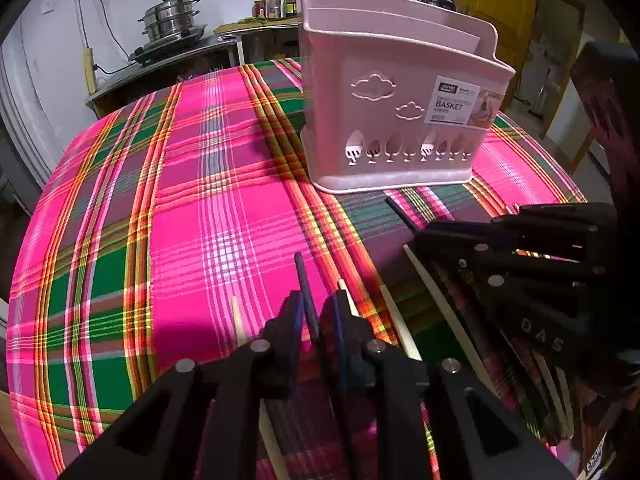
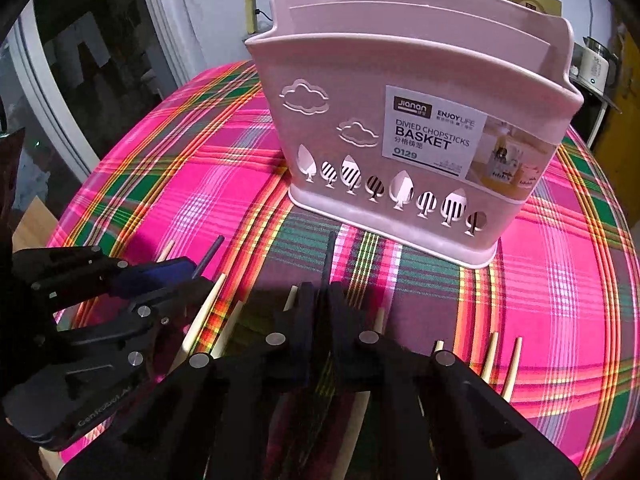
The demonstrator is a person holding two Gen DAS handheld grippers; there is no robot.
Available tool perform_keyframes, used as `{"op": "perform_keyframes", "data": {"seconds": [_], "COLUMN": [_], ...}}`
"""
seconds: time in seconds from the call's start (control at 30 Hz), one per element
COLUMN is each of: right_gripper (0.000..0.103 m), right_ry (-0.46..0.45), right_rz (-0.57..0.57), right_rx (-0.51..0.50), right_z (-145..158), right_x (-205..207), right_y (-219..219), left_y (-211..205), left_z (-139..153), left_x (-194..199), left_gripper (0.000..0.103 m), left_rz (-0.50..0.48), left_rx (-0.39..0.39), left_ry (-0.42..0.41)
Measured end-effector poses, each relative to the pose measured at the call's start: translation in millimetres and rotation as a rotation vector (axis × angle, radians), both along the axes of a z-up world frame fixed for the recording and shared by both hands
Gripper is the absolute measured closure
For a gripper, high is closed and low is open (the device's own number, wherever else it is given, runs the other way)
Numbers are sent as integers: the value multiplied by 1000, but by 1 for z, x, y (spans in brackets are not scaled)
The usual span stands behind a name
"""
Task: Organize utensils
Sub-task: 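Grasp a black chopstick with the left tool while the right tool grasps another black chopstick, then lift both black chopsticks and carry them over the pink basket with both tools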
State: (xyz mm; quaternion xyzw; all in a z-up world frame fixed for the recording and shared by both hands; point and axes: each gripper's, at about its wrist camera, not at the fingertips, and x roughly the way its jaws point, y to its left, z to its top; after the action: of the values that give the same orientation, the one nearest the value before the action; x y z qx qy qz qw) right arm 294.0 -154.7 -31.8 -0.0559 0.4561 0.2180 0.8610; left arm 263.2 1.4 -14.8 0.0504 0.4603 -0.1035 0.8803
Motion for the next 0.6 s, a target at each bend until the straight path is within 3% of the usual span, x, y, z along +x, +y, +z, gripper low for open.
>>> {"op": "perform_keyframes", "data": {"seconds": [0.03, 0.27, 0.6], "right_gripper": [97, 98, 98], "right_ry": [3, -22, -113], "right_rz": [0, 10, 7], "right_rx": [3, 56, 132], "right_z": [0, 17, 65], "right_x": [0, -7, -29], "right_y": [-1, -2, -20], "left_y": [-1, -5, 2], "left_z": [0, 8, 70], "left_x": [0, -6, -27], "left_gripper": [96, 98, 98], "left_rz": [-3, -24, -28], "left_rx": [-5, -63, -111], "left_ry": [-2, -16, -133]}}
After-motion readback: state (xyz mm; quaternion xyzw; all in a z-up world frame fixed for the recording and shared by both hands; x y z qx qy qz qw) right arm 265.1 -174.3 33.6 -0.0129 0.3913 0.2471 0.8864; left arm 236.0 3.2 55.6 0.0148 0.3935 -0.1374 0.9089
